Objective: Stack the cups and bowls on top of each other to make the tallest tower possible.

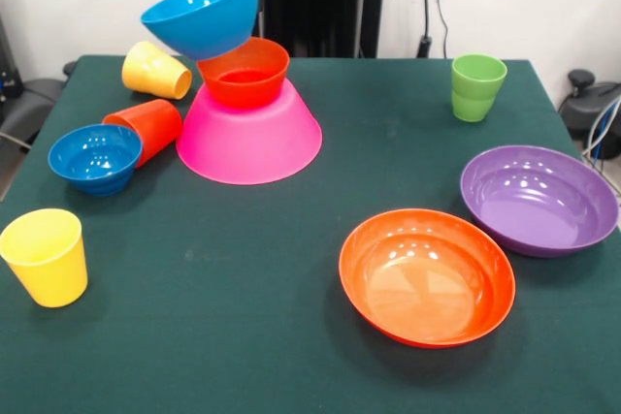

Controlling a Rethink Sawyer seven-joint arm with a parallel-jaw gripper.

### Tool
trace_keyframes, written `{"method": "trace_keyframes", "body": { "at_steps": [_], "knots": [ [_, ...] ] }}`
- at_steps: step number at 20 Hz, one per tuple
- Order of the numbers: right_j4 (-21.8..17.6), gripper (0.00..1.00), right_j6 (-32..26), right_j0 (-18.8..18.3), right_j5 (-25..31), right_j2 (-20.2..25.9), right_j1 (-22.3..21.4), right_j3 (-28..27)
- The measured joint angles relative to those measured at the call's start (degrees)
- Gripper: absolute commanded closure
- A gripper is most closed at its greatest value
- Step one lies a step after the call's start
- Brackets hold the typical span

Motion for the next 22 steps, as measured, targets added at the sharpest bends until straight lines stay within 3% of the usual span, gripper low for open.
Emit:
{"method": "trace_keyframes", "body": {
  "at_steps": [15,19,22],
  "knots": [
    [-0.12,1.0,-0.45,1.12,-0.01,-0.35,-1.48,0.02],
    [-2.71,1.0,-0.46,4.23,-0.02,-1.98,-3.13,0.03],
    [-6.91,1.0,-0.46,8.63,-0.04,-4.14,-4.78,0.05]
  ]
}}
